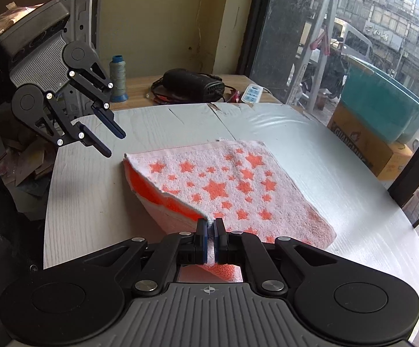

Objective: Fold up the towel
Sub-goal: 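Fold the lifted edge over the towel and open both grippers, then grasp the folded towel edge with both grippers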

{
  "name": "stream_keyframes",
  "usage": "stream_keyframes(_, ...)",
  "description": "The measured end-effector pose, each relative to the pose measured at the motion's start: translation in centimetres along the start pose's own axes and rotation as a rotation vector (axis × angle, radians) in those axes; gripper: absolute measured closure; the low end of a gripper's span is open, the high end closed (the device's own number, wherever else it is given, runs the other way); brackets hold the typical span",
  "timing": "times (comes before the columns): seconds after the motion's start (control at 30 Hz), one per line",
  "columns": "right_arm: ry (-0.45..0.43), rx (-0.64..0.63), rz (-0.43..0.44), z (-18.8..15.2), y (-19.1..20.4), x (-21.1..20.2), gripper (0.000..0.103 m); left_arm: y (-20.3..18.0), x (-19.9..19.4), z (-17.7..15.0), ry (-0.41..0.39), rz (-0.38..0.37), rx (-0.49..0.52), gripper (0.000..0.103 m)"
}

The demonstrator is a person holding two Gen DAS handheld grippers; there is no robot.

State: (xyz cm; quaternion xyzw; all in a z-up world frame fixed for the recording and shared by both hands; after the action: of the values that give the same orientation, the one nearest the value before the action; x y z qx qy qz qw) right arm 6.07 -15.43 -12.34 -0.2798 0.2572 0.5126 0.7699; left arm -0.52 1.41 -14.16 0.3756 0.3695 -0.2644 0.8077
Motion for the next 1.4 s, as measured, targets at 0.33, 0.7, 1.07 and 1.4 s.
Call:
stream_keyframes(0.33, -0.037, 0.065, 0.01, 0.4, -0.9, -1.0, 0.099, -1.0, 3.9, -0.8, 0.133, 0.09, 0.182, 0.077)
stream_keyframes(0.7, -0.025, 0.059, 0.026, 0.3, -0.8, -1.0, 0.098, -1.1, 4.5, -0.5, 0.155, 0.081, 0.235, 0.094)
stream_keyframes(1.07, 0.06, -0.247, -0.094, -4.0, 2.6, -1.0, 0.052, 1.2, 4.3, -0.1, 0.097, -0.052, 0.054, 0.097)
stream_keyframes(1.4, 0.17, -0.622, -0.128, -8.1, 7.7, 2.4, 0.03, 2.9, 3.9, 0.9, 0.057, -0.103, -0.064, 0.097)
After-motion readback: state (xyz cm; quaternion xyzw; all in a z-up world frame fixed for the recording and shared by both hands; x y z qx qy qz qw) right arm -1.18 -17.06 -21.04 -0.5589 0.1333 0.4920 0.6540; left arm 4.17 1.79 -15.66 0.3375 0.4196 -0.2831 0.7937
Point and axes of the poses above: each gripper's, at about its wrist camera, not at the fingertips, and x roughly the way its jaws point, y to its left, z to its top, the point moved 6 cm from there along x, roughly the way its jaws point, and after that the axes turned 2 degrees about -z, right-handed, at the moved point
